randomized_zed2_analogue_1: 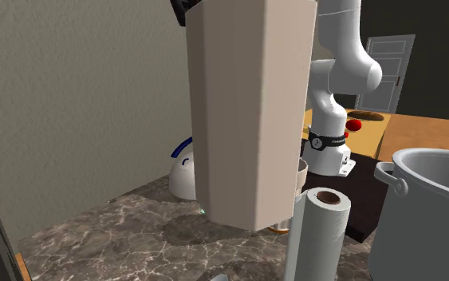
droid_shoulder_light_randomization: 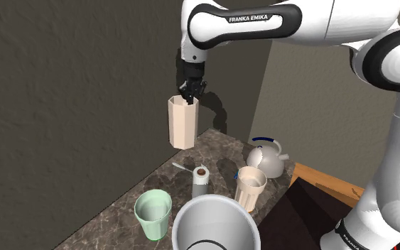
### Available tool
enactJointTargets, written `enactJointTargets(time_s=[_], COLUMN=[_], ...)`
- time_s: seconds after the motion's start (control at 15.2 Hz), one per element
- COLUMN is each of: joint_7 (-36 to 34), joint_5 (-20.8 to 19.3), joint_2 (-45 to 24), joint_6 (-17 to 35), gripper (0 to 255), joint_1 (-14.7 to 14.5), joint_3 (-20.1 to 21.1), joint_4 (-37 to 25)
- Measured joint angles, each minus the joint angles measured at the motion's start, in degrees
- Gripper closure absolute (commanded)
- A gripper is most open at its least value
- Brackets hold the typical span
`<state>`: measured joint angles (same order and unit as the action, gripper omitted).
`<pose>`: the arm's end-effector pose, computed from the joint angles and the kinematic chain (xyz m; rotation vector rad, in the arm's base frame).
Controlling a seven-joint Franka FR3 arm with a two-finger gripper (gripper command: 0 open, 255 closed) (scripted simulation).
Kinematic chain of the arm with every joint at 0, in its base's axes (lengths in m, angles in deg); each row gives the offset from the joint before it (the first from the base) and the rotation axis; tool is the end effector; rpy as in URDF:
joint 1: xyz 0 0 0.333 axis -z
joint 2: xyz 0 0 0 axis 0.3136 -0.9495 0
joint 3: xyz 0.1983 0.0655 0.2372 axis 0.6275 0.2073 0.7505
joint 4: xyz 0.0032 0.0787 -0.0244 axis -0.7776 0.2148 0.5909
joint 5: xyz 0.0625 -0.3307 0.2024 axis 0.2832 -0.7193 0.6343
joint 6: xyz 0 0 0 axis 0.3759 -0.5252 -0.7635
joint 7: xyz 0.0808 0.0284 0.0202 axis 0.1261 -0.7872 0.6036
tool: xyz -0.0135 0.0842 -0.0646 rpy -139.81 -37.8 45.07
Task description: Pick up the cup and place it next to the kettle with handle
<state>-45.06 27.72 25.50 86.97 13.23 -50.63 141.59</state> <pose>0.6186 0.1741 0.5397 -3.1369 -0.1704 0.0123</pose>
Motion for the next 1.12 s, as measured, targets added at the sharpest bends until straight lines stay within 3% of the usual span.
enactJointTargets(time_s=[0.46, 1.12], joint_7=[9.0, 22.3], joint_5=[1.8, 2.8], joint_2=[6.0, 8.1], joint_6=[2.2, 2.9], gripper=[255, 255], joint_1=[6.0, 13.8], joint_3=[-3.2, -8.7], joint_4=[8.0, 10.7])
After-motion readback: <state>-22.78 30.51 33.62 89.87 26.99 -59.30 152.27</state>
